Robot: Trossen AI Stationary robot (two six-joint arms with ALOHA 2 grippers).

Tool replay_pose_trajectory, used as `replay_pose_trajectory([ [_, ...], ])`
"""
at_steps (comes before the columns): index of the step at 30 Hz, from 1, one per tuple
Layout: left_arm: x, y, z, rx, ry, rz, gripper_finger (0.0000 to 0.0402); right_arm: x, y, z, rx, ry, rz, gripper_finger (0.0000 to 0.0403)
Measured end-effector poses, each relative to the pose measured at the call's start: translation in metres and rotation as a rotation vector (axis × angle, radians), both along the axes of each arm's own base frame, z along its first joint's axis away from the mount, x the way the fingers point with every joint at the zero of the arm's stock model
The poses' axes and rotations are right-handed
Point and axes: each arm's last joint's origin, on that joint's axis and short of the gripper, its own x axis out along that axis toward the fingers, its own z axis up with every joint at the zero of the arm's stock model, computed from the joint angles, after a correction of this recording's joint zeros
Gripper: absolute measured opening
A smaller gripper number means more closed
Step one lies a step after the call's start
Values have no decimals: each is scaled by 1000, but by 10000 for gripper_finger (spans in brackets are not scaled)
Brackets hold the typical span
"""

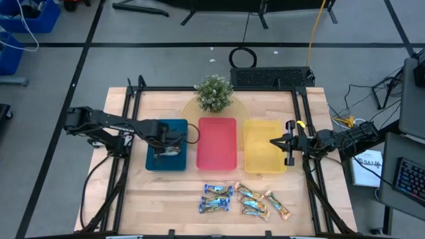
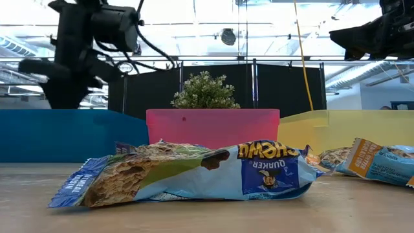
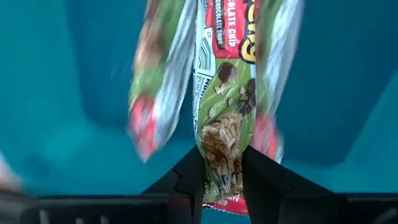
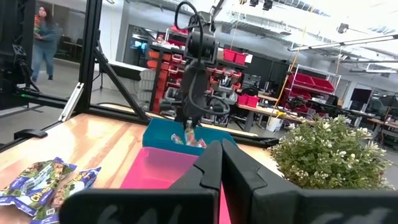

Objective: Pick and place Granola Bars by type
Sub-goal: Put the red granola bar into the blue bin, then put the right yellow granola bar into the red bin

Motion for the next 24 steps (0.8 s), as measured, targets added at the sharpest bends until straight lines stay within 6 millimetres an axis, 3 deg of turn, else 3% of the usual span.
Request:
replay_pose_trajectory([
  [13,-4,-3,-7,4,8,107,98,0,0,0,22,-5,3,0],
  [16,-4,-4,-7,-12,9,123,123,0,0,0,23,-5,3,0],
  [21,-5,-5,-7,-46,14,167,198,0,0,-1,27,13,5,0],
  [24,-4,-6,-2,-59,32,100,240,0,0,-2,27,16,5,0],
])
